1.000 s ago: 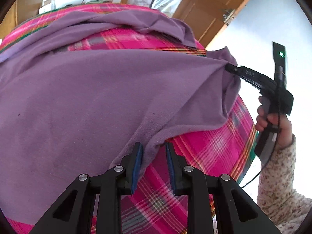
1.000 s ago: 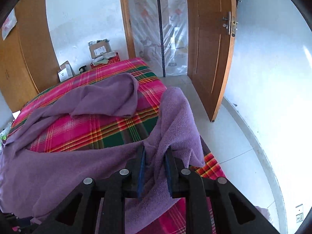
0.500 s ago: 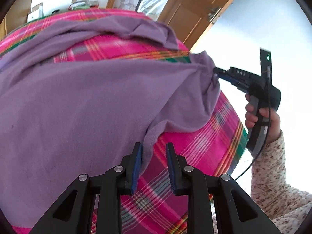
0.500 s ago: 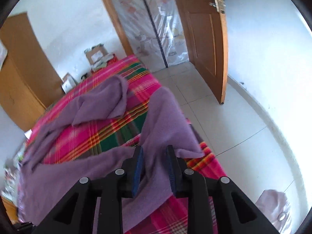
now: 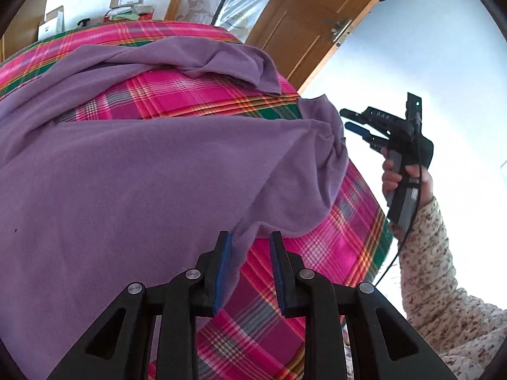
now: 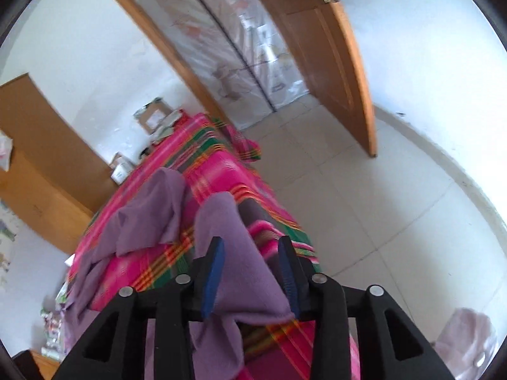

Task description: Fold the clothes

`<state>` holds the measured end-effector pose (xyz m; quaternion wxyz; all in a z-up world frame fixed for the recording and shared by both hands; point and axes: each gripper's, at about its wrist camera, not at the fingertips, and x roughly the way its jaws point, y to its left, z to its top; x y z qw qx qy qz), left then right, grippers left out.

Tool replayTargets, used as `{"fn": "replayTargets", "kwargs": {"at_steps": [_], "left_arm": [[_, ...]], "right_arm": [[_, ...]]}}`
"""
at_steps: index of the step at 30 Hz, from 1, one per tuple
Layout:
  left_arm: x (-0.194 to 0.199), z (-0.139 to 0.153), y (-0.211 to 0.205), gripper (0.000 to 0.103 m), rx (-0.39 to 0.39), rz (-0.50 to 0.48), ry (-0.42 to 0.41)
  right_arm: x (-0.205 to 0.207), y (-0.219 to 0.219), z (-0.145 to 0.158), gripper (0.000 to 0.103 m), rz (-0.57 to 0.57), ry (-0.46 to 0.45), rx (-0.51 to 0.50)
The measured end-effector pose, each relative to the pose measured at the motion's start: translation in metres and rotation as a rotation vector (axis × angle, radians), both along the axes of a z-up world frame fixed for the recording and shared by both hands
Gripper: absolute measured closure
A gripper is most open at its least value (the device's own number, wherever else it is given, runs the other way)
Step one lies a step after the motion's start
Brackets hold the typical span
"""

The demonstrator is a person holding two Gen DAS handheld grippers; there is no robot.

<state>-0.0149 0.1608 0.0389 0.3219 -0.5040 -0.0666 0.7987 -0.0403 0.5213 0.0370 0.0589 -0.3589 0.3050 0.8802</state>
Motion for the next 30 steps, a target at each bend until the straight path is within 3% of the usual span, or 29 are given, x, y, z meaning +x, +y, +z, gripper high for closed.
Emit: {"fn": "replayTargets", "kwargs": {"at_steps": [4,8,12,24,30], "left_arm": [[-0.01,0.0,0.004,0.077,-0.006,0.013,-0.007],[-0.021,-0.005,0.009,0.071,-0.037,0.008,-0.016],[-0.03,-0.008,0.013,0.071,-0.047,0.005,-0.032],[-0.028,-0.022,0.031,0.071,-0.072,-0.042,-0.058],[-0.026,-0.024,0.039,0.071,-0.065,-0.058,-0.063]], "right_arm": [[-0.022,0.0,-0.01,0.058,0.061,-0.014,-0.074],[-0.031,-0.01,-0.019,0.06,0.08,-0.053,-0.065],[-0.029,-0.012,-0.021,0.093,0.039,-0.059,-0.021],[0.007,0.01,0.015,0.094,-0.166,-0.026,0.221],[0.003,0.015,0.013,0.094,-0.175,-0.086,0.29]]}}
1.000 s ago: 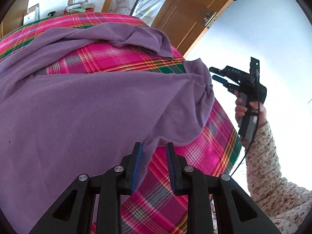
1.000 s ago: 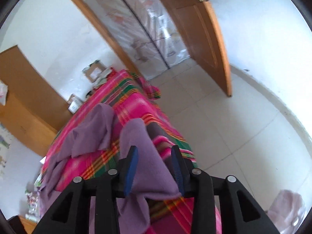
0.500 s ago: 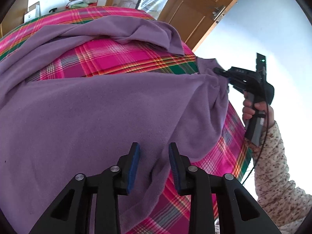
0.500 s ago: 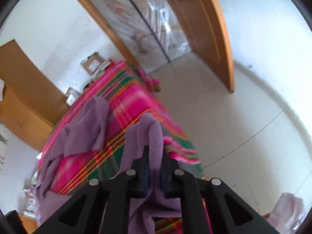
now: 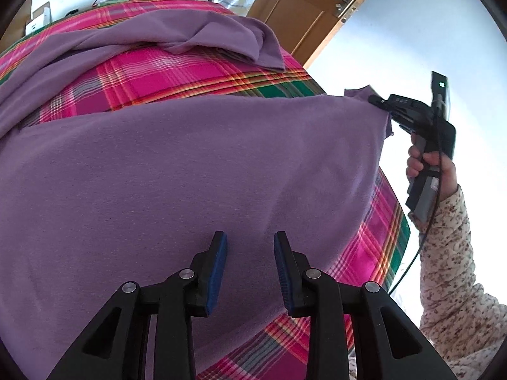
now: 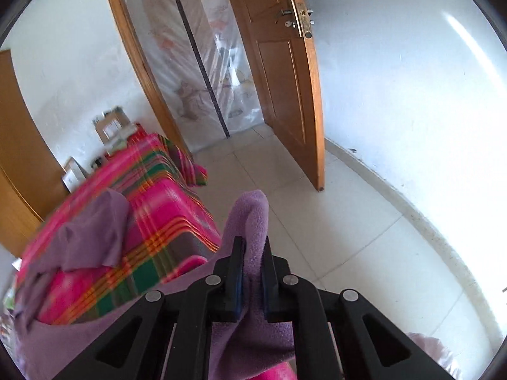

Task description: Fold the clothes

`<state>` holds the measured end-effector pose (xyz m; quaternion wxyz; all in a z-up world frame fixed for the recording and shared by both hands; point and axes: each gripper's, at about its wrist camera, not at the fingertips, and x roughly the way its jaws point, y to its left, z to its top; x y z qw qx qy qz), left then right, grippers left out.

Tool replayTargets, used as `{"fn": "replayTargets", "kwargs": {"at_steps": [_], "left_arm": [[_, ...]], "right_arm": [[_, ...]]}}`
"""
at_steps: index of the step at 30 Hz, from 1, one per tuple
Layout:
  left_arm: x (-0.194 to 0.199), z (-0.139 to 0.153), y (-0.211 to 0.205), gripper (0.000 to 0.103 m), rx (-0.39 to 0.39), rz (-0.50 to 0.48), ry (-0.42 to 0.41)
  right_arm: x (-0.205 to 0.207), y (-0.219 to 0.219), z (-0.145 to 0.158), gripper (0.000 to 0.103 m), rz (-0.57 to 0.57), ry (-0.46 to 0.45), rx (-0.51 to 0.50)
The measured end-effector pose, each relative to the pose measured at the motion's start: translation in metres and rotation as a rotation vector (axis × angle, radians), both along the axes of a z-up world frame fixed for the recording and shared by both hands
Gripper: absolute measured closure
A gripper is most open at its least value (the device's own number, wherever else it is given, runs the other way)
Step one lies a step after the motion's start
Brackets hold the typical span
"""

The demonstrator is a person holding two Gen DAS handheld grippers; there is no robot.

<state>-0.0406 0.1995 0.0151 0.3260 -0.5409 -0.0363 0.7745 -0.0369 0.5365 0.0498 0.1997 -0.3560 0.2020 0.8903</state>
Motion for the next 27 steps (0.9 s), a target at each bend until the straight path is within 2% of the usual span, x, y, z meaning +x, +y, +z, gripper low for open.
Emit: {"fn": "replayTargets", "kwargs": {"at_steps": [5,8,10,13,18,23,27], "left_arm": [[0.003,0.001,0.002,0.071,-0.001,-0.006,0.007],[0.002,0.001,0.003,0.071,0.003,-0.006,0.004],[0.001,0.0,0.001,0.071,0.009,-0.004,0.0],[0.001,-0.001,0.002,0.071,0.009,-0.003,0.003],[0.001,-0.002,0.003,0.071,0.011,0.001,0.006],[0.002,-0.001,0.002,0.071,0.01,0.003,0.002],[0.002,0.0,0.003,0.071,0.012,0.005,0.002]], "right_arm": [[-0.015,0.009,-0.023,0.093,-0.018,-0.086,-0.027],[-0.019,0.017,-0.032,0.087,-0.037,-0.111,-0.071],[-0.014,0.024,-0.035,0.087,-0.058,-0.115,-0.094],[-0.001,0.035,-0.035,0.087,-0.087,-0.103,-0.13],[0.03,0.051,-0.043,0.085,-0.089,-0.044,-0.319],[0.062,0.046,-0.061,0.083,-0.065,-0.017,-0.48],[0.077,0.029,-0.057,0.083,-0.037,0.024,-0.459]]}}
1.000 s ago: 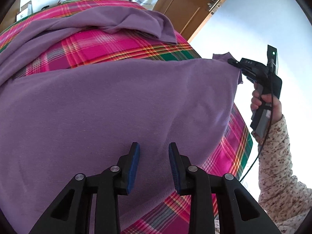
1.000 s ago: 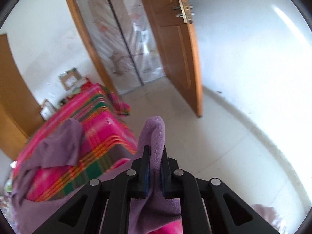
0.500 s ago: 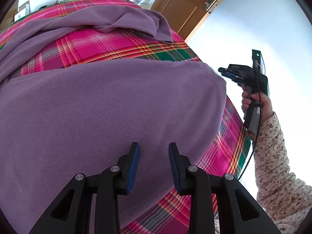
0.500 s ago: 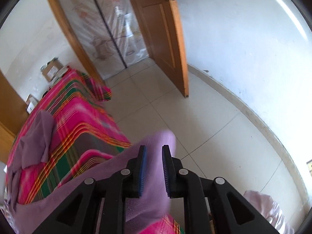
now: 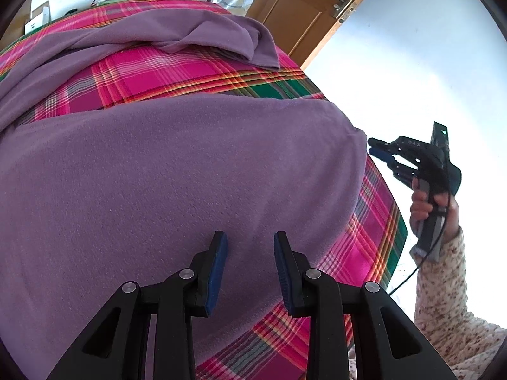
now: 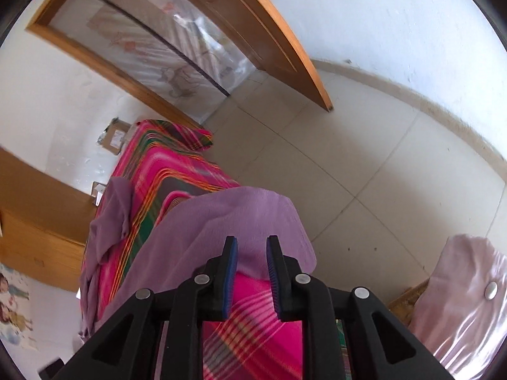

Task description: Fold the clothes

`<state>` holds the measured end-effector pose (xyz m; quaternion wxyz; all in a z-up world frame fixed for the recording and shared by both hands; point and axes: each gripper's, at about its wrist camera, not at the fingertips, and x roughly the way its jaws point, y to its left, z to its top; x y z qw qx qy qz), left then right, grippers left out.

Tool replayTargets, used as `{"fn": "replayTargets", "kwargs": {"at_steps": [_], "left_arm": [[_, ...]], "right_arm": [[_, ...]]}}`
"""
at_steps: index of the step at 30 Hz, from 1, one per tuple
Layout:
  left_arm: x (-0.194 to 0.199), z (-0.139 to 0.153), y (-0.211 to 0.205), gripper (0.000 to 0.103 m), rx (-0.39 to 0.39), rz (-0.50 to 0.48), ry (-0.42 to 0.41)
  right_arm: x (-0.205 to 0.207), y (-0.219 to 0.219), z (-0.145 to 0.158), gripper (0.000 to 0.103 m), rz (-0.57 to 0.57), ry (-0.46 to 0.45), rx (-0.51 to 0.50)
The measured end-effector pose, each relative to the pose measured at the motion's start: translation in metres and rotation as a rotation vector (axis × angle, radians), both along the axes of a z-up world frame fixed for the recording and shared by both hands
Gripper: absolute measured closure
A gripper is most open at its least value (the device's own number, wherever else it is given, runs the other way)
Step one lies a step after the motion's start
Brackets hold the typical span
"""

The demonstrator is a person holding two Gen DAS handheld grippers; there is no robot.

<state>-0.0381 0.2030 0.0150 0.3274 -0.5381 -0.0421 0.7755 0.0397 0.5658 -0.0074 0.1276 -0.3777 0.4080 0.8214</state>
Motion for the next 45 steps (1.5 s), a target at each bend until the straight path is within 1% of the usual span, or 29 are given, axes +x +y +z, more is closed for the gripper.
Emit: {"fn": "replayTargets", "kwargs": {"at_steps": [4,8,12,16,17,18,19,25,29,32,36,39,45], "left_arm": [[0.001,0.0,0.002,0.071,-0.003,0.004,0.007],[0.003,-0.001,0.003,0.071,-0.006,0.003,0.011],[0.004,-0.001,0.002,0.071,-0.007,0.007,0.014],[0.006,-0.001,0.002,0.071,-0.01,0.015,0.019],[0.006,0.0,0.002,0.071,-0.012,0.016,0.021],[0.007,0.0,0.002,0.071,-0.015,0.018,0.023],[0.008,0.0,0.002,0.071,-0.018,0.019,0.025],[0.011,0.001,0.004,0.071,-0.038,0.02,0.039],[0.015,0.002,0.005,0.071,-0.054,0.021,0.043],[0.019,0.003,0.006,0.071,-0.063,0.017,0.05],[0.027,0.004,0.007,0.071,-0.079,0.005,0.071],[0.029,0.005,0.006,0.071,-0.082,0.007,0.071],[0.034,0.006,0.007,0.071,-0.108,-0.003,0.097]], "right_arm": [[-0.008,-0.024,0.007,0.083,0.098,0.032,0.084],[-0.017,-0.039,0.008,0.083,0.146,-0.011,0.178],[-0.018,-0.046,0.01,0.083,0.157,-0.026,0.236],[-0.018,-0.052,0.013,0.089,0.156,-0.03,0.284],[-0.018,-0.055,0.014,0.092,0.153,-0.032,0.299],[-0.017,-0.057,0.016,0.099,0.15,-0.031,0.316],[-0.016,-0.059,0.017,0.099,0.147,-0.03,0.33],[-0.004,-0.051,0.021,0.1,0.103,-0.018,0.307],[0.005,-0.047,0.03,0.1,0.077,-0.013,0.328],[0.01,-0.046,0.029,0.1,0.068,-0.032,0.329],[0.011,-0.046,0.021,0.1,0.06,-0.062,0.331],[0.012,-0.047,0.016,0.1,0.054,-0.082,0.337],[0.014,-0.054,0.024,0.098,0.045,-0.12,0.378]]}}
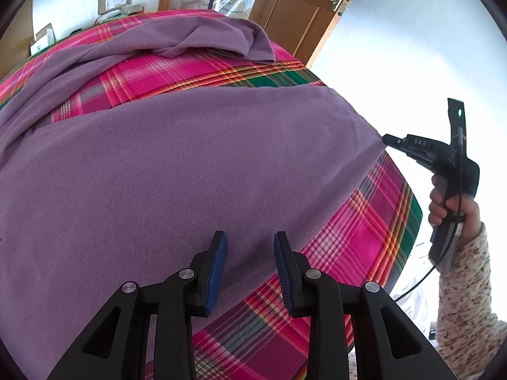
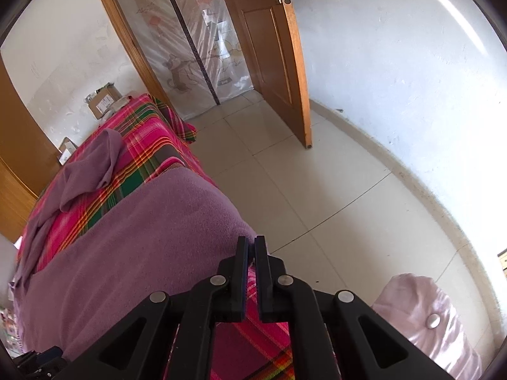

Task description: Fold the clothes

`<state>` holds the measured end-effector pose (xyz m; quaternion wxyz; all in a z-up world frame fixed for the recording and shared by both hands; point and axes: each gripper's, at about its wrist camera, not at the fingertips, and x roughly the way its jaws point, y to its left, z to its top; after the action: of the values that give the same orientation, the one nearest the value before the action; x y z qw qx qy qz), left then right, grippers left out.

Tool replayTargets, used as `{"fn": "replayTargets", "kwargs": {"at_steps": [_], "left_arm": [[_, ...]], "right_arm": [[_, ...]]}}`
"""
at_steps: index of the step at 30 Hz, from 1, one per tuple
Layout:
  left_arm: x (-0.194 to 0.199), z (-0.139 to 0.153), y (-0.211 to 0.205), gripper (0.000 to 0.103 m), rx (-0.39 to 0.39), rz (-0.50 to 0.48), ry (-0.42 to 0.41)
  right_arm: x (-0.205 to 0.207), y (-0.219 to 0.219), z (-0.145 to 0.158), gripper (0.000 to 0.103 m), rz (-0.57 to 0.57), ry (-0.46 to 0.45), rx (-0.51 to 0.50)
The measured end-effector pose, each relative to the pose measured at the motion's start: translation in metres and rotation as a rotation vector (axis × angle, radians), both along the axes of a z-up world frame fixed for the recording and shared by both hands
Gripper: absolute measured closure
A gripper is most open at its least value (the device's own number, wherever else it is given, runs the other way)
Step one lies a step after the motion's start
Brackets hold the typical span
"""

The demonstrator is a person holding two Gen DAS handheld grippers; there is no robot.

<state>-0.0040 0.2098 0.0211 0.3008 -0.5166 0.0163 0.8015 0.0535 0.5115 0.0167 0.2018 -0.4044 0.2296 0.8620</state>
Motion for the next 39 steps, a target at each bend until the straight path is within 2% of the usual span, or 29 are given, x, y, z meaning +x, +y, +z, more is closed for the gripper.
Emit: {"fn": "replayTargets", "kwargs": {"at_steps": [2,5,13,19,22,26,31,39], "left_arm": [[0.001,0.0,-0.001,0.071,0.002,-0.003,0.0],[0.001,0.0,-0.006,0.071,0.022,0.001,-0.017],[0.009,0.0,-0.011,0.071,0.048,-0.023,-0.032],[0.01,0.002,-0.025,0.071,0.065,-0.013,-0.045],[0.006,0.005,-0.039,0.071,0.086,0.03,-0.05],[0.002,0.018,-0.069,0.071,0.091,0.09,-0.026],[-0.008,0.055,-0.124,0.071,0.026,0.191,0.074],[-0.039,0.145,-0.219,0.071,-0.156,0.336,0.262]], "right_arm": [[0.0,-0.001,0.004,0.098,-0.017,-0.005,0.019],[-0.005,-0.005,0.014,0.097,0.0,0.04,-0.002],[-0.062,-0.051,0.028,0.093,0.209,0.081,0.043],[-0.103,-0.082,0.008,0.092,0.313,-0.023,0.097],[-0.112,-0.082,-0.001,0.091,0.288,-0.07,0.097],[-0.117,-0.083,0.007,0.091,0.277,-0.094,0.086],[-0.117,-0.1,0.061,0.091,0.342,-0.016,0.148],[-0.141,-0.137,0.197,0.089,0.434,0.188,0.269]]}}
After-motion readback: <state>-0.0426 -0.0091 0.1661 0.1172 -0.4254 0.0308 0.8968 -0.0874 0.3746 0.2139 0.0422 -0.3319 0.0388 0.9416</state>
